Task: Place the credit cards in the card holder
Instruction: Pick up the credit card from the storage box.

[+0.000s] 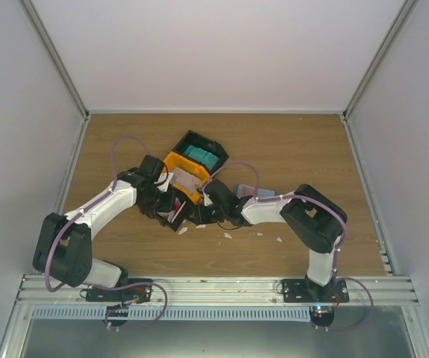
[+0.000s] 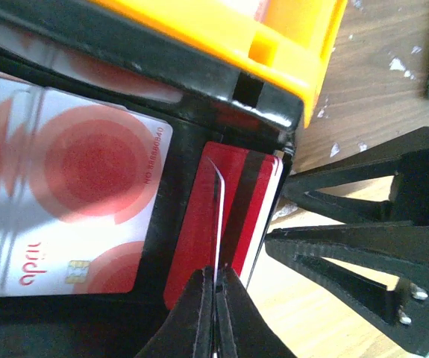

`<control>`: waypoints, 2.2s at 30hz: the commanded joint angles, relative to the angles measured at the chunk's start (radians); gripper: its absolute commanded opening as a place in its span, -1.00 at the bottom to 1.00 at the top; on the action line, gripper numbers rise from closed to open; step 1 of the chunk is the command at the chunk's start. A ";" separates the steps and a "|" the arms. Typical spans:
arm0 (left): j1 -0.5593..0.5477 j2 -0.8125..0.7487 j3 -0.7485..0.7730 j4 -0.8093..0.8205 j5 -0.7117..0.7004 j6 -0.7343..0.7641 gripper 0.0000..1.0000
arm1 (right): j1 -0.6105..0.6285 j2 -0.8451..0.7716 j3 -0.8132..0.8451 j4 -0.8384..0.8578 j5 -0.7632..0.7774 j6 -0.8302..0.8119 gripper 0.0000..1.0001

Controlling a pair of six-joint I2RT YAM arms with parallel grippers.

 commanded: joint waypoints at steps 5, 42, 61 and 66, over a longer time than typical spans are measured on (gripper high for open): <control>-0.015 -0.185 0.117 -0.062 -0.209 -0.018 -1.00 | -0.027 -0.130 -0.031 -0.001 0.040 -0.003 -0.12; -0.067 -0.397 -0.092 0.696 0.632 -0.691 -1.00 | -0.167 -0.781 -0.317 0.240 -0.205 0.294 -0.77; -0.267 -0.125 0.021 0.476 0.155 -0.368 0.19 | -0.679 -0.801 -0.459 -0.204 -0.341 -0.069 -0.99; -0.307 0.110 0.149 0.497 0.106 -0.284 0.07 | -0.784 -0.708 -0.466 -0.248 -0.364 -0.174 -0.99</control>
